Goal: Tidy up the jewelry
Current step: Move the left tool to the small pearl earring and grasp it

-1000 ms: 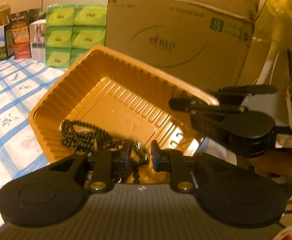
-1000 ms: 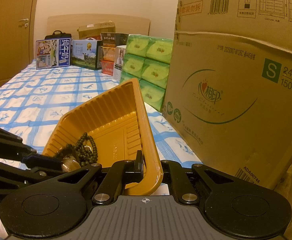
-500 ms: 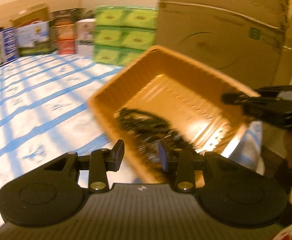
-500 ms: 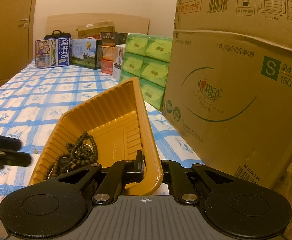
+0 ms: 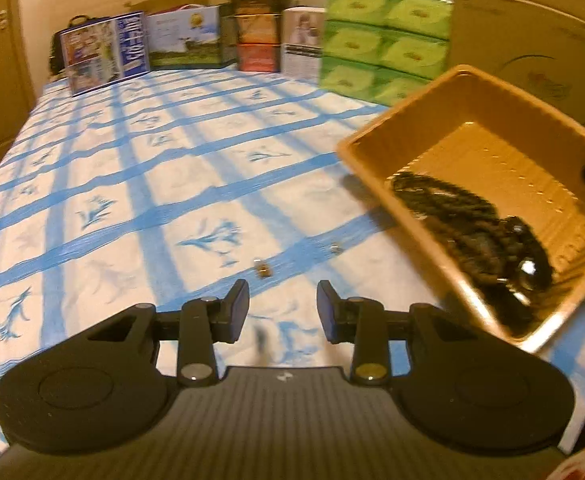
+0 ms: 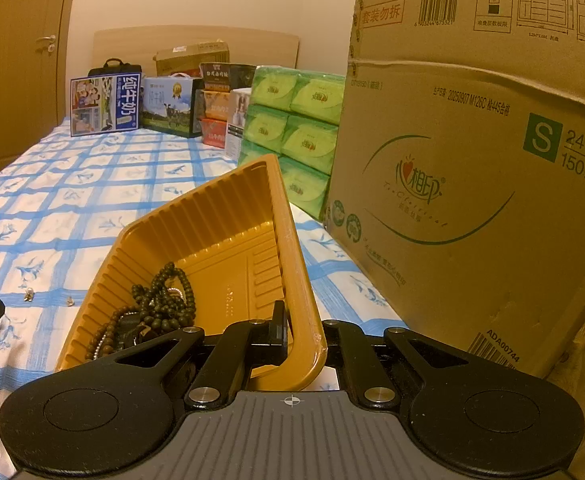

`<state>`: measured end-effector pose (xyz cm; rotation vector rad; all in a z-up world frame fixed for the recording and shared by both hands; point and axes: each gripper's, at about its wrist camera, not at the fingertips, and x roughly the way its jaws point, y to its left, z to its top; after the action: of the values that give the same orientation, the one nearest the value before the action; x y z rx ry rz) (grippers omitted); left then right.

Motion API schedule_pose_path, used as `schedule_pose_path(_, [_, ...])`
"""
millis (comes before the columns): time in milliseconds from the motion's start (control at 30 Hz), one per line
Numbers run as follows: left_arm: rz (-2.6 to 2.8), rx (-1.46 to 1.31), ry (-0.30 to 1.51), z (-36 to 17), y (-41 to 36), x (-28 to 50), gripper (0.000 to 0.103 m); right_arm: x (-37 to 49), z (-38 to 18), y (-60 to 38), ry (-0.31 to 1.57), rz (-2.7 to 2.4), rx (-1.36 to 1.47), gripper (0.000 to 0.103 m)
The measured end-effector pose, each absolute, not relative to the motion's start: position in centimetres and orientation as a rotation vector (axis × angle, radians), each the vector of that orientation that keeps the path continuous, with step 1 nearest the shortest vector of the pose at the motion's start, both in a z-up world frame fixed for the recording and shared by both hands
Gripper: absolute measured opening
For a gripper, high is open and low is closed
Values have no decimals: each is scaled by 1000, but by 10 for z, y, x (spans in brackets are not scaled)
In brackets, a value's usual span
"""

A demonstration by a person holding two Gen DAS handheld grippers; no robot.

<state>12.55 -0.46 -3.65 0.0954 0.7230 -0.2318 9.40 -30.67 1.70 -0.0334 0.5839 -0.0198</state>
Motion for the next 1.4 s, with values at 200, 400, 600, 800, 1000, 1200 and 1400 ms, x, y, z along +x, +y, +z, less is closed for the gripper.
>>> schedule_pose_path(200, [-189,102,706,-45,-4,140,33,95,16,-308,586,-20,-36,6])
schedule_pose_path(400, [-150,118,709,-56,-13,156,27,95,14,-311,590,-21,-36,6])
schedule_pose_path(600, [-133,102,720,-69,-18,167,22,94,14,-309,593,-20,-42,6])
schedule_pose_path(800, [-117,125,717,-77,-25,174,18,95,13,-309,597,-20,-46,6])
schedule_pose_path(1000, [-120,132,719,-76,-27,175,8,96,13,-309,598,-21,-49,6])
schedule_pose_path(1200, [-129,109,727,-70,-22,169,8,96,13,-309,598,-21,-48,6])
schedule_pose_path(1400, [-145,88,734,-59,-15,158,8,96,13,-309,599,-22,-47,6])
